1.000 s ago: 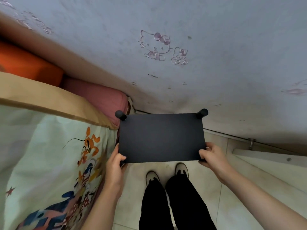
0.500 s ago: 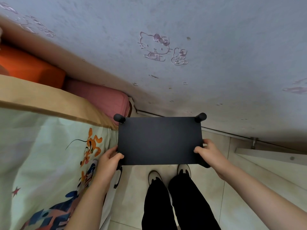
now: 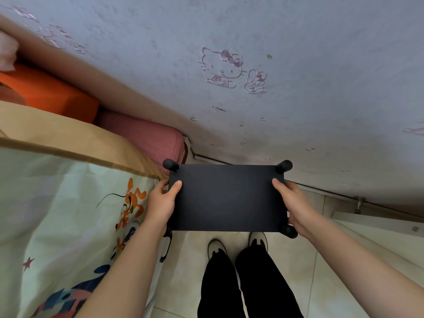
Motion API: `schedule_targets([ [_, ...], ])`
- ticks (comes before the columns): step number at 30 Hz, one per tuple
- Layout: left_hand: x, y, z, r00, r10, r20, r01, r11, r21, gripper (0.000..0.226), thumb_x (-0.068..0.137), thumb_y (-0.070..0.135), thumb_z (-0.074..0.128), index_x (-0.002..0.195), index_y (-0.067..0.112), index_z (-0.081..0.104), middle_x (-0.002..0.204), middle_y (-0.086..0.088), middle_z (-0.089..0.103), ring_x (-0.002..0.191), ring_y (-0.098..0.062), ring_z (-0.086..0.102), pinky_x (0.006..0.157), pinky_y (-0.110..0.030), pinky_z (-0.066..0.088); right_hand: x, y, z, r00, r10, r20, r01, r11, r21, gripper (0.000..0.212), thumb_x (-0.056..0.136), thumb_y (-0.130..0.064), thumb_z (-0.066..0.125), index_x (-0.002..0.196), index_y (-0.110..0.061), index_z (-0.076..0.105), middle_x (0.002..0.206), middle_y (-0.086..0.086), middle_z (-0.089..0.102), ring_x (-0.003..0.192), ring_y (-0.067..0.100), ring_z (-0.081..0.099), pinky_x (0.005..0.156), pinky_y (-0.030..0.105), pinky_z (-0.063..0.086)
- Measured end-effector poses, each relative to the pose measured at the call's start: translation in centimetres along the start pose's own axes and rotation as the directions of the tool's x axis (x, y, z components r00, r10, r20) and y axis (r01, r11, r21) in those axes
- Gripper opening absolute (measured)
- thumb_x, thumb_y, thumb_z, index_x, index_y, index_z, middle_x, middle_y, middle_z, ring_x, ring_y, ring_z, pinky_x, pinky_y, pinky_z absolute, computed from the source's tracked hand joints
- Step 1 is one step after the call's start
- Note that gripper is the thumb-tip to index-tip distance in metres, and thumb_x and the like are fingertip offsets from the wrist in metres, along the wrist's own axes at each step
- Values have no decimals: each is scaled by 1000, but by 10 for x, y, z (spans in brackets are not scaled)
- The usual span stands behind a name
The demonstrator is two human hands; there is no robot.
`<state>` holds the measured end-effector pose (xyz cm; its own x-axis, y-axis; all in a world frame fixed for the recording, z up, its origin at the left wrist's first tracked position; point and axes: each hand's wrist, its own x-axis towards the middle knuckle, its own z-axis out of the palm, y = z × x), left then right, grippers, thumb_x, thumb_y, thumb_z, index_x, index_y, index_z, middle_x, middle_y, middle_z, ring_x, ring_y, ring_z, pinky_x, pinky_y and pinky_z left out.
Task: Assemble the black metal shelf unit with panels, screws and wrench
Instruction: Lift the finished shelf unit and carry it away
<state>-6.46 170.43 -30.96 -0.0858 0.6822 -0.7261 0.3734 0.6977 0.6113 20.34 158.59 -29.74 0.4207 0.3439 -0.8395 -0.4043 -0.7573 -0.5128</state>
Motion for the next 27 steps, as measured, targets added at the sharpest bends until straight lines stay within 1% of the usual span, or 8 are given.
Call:
schedule_targets([
  [5,2,3,6,998,58,6,-58,998,-9,46,100,31,62,144,24,52,107,12,58,88,-3,52,74,-28,44,1,-1,-5,1000,11,-23,-11,1000,19,15,95,-49,55,95,-34,54,104,-14,62,96,9,58,83,43,45],
  [7,5,9,11,996,84,21,-84,996,-1,44,100,28,62,143,21,54,115,8,60,90,-3,54,81,-30,44,1,-1,-9,999,15,-41,-14,1000,23,19,94,-50,56,101,-32,56,107,-13,62,101,13,58,90,48,46],
  [11,11,23,25,990,127,58,-126,992,-12,42,101,22,61,142,16,56,107,11,64,87,1,57,68,-17,43,0,-3,-19,997,44,-60,-42,999,30,40,94,-50,57,124,-22,54,121,-4,62,115,25,57,100,60,43],
  [15,12,31,37,986,138,94,-138,990,-9,49,100,20,62,147,13,50,135,-3,60,108,-13,57,89,-26,46,-3,-6,-30,995,59,-84,-57,998,19,40,97,-42,55,129,-17,52,126,3,61,119,30,55,98,64,44],
  [19,8,30,45,986,109,127,-105,994,-32,43,100,19,61,143,15,53,125,-2,64,92,-3,59,69,-19,46,-4,-7,-44,995,71,-75,-72,997,-10,32,99,-31,55,127,-16,54,124,5,61,113,33,57,91,59,49],
  [21,6,29,44,987,95,127,-94,995,-14,44,100,19,61,143,15,52,117,3,63,90,0,57,68,-18,44,-5,-10,-48,996,71,-57,-75,995,-61,34,99,-28,56,130,-15,52,122,7,61,109,33,59,89,57,51],
  [23,3,30,41,986,90,139,-97,994,43,45,100,18,61,144,15,51,114,5,63,89,0,56,68,-16,44,-4,-18,-51,995,16,-95,-29,990,-135,48,96,-28,60,139,-17,43,126,8,59,112,33,58,92,57,49],
  [27,-6,26,31,985,64,160,-94,977,191,51,98,11,63,147,10,48,119,4,63,96,-11,59,80,-22,47,-3,-45,-54,944,-304,-127,223,874,-431,61,94,-35,62,146,-23,34,140,6,50,124,29,51,102,49,45],
])
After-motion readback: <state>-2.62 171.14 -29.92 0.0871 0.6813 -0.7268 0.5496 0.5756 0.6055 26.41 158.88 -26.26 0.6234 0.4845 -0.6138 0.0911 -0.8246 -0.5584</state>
